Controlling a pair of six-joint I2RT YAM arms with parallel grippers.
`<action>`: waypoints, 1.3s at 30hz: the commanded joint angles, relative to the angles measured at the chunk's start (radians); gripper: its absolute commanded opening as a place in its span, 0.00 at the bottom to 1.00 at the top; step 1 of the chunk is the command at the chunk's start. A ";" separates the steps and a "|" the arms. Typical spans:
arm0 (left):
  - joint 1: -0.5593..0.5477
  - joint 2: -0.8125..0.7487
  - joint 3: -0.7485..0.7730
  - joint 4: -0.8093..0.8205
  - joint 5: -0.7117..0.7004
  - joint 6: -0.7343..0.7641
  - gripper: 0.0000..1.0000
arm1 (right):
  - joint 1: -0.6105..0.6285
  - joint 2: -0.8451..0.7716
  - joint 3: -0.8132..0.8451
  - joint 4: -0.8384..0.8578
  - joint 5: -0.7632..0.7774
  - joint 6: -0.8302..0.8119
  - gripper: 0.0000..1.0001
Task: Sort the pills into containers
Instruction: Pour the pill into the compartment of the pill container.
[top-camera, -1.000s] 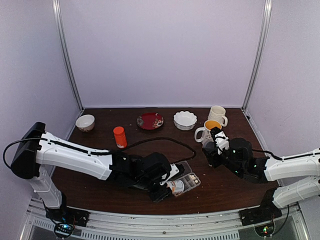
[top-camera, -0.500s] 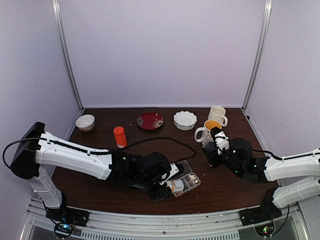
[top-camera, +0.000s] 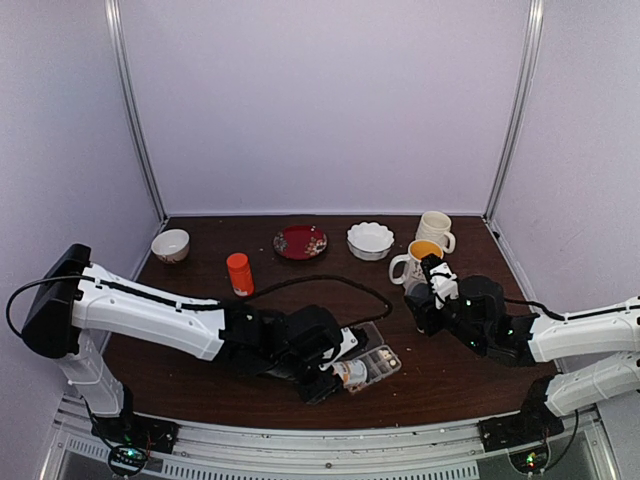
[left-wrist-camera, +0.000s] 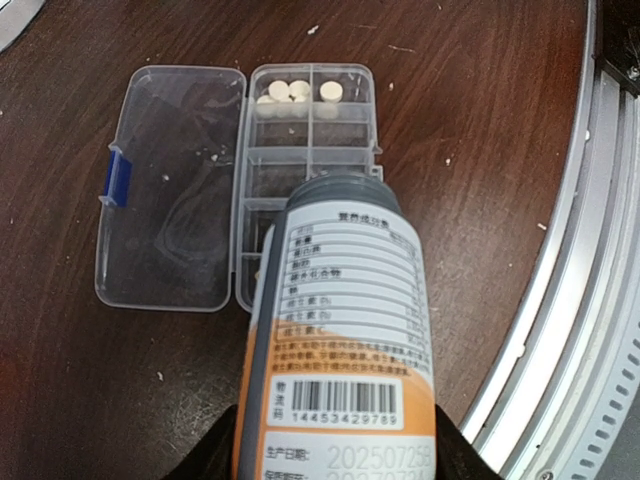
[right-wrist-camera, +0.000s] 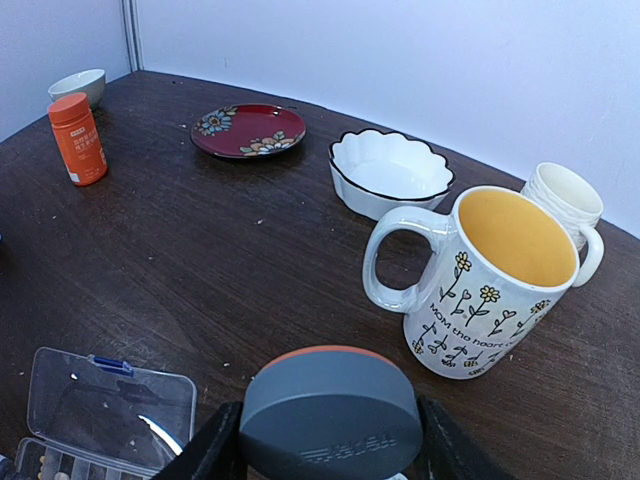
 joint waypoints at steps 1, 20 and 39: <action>-0.006 -0.022 -0.029 0.075 -0.007 -0.007 0.00 | -0.008 -0.014 0.025 -0.004 -0.007 0.002 0.00; -0.009 0.017 0.033 0.008 0.001 0.011 0.00 | -0.007 -0.017 0.027 -0.011 -0.007 0.000 0.00; -0.012 -0.035 0.011 0.041 0.003 0.014 0.00 | -0.007 -0.013 0.035 -0.015 -0.019 -0.004 0.00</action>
